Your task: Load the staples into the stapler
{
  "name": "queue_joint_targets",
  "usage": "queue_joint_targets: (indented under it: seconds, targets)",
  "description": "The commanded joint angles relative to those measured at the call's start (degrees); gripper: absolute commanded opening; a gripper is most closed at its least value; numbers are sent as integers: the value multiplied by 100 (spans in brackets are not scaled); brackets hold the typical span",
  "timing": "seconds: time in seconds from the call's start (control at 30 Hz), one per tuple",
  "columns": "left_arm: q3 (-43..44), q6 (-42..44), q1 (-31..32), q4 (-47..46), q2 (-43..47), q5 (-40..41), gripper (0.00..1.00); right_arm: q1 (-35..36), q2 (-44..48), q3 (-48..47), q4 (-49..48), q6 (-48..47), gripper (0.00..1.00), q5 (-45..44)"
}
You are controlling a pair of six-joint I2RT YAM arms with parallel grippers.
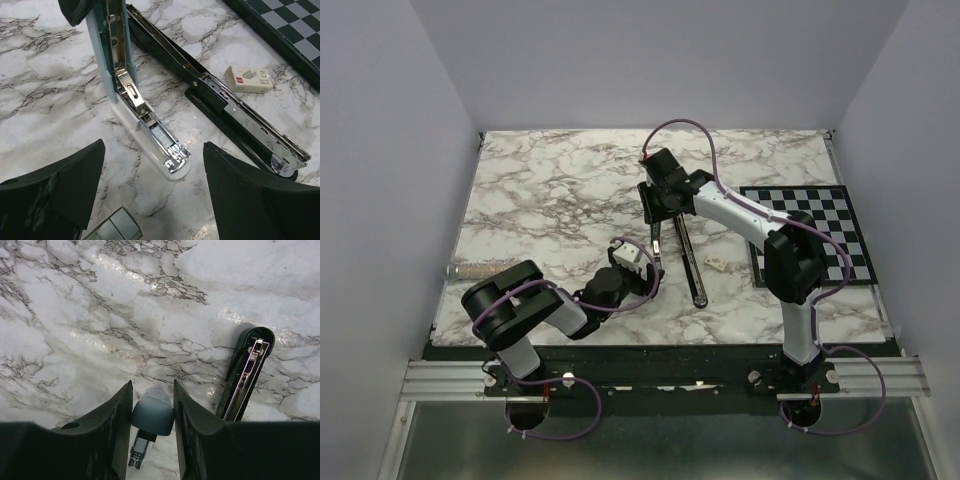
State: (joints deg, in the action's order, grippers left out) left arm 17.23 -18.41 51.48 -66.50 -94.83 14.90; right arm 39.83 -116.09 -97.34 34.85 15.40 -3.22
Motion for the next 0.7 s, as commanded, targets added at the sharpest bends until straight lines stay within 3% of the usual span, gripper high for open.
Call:
queue_joint_targets:
  seconds: [0.0,0.07,0.13,0.2,0.4,0.67]
  targets:
    - [201,207,107,216,-27,-75,86,77,-45,57,119,-54,40,15]
    - [210,250,125,304,-27,-75,86,86,-27,75,118,-63,38,-29]
    - [228,242,134,374,-19,-31,83,103,-19,84,101,-81,31,-81]
    - [219,189,134,401,-10,-13,74,130,-10,84,101,-107,26,-143]
    - [307,-30,143,708,52,-13,62,200,78,171,13,-177,13,-354]
    - [421,-1198,143,1357,148,162,59,270,245,426,-277,-169,10,-574]
